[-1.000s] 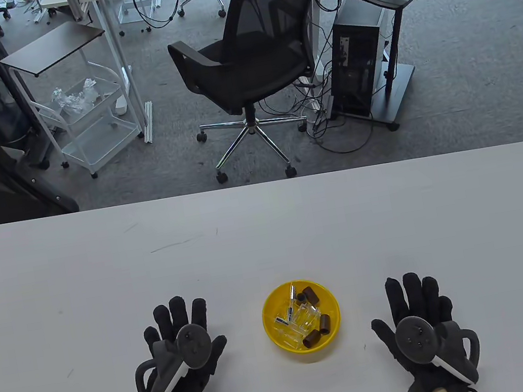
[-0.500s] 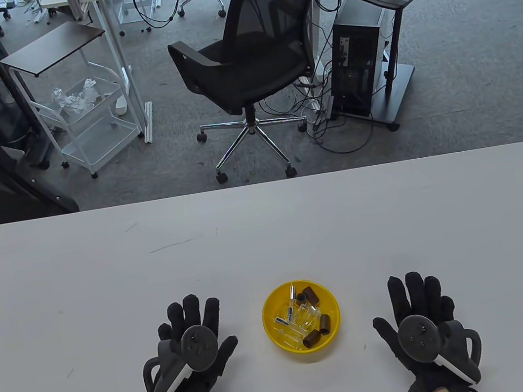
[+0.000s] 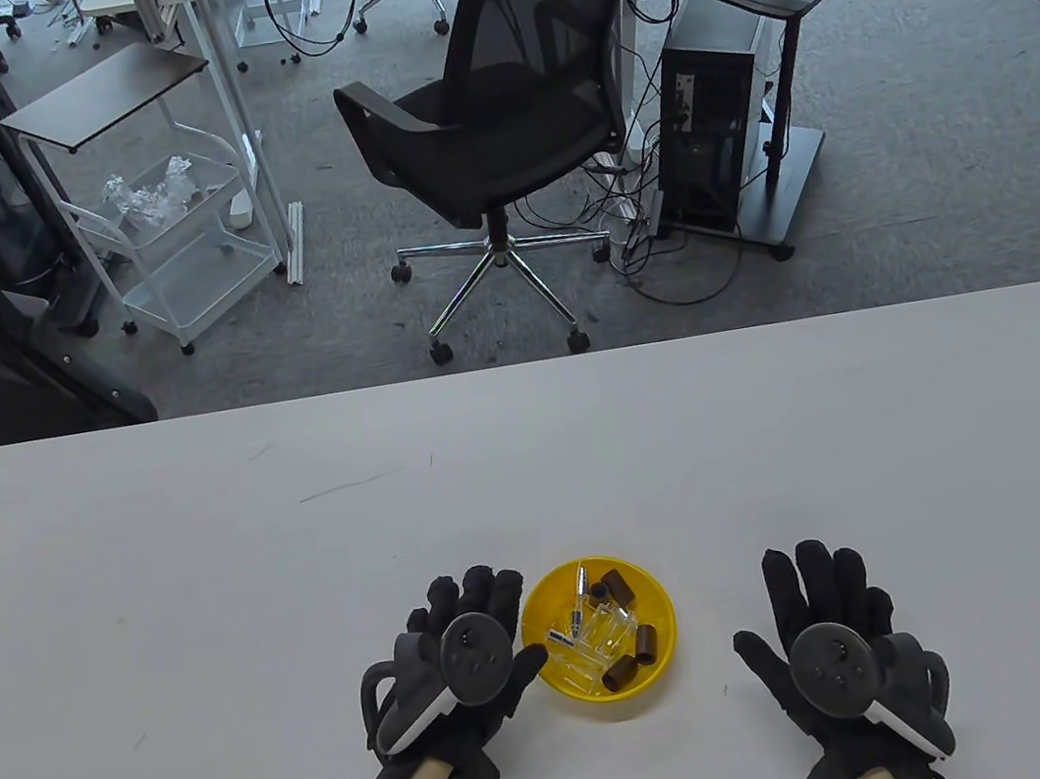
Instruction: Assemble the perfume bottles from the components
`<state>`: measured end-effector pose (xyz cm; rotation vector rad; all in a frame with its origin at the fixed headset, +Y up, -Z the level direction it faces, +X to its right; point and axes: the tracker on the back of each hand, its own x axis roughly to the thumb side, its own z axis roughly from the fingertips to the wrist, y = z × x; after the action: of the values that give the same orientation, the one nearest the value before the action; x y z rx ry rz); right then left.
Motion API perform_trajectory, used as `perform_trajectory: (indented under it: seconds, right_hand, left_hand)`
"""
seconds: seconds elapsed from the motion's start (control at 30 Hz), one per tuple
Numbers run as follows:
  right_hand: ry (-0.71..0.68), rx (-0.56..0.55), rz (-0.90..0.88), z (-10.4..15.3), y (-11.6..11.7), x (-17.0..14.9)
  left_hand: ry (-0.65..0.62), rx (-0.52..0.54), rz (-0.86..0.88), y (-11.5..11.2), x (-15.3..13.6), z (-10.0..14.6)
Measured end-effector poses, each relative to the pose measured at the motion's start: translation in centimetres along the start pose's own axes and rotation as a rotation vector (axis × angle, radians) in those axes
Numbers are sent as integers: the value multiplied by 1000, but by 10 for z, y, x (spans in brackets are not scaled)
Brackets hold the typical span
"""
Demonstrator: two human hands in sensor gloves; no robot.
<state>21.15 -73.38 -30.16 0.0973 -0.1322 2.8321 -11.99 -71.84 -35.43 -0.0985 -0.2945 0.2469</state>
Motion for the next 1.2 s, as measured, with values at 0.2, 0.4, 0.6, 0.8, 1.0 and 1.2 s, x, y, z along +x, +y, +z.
perform_trajectory:
  seconds: [0.2, 0.4, 0.6, 0.8, 1.0, 1.2]
  right_hand:
    - [-4, 7, -9, -1, 1, 0]
    - [-7, 15, -18, -1, 1, 0]
    - [-5, 19, -28, -1, 1, 0]
    - [-7, 31, -36, -1, 1, 0]
    - [-5, 43, -44, -1, 3, 0]
    - [0, 51, -50, -1, 3, -1]
  left_hand:
    - [-33, -30, -24, 0, 21, -13]
    - [-52, -52, -82, -4, 44, -30]
    - [-72, -137, -121, -14, 58, -46]
    - [-65, -257, -180, -27, 68, -57]
    - [-28, -329, -200, -29, 70, -63]
    - [-37, -316, -267, -30, 77, -62]
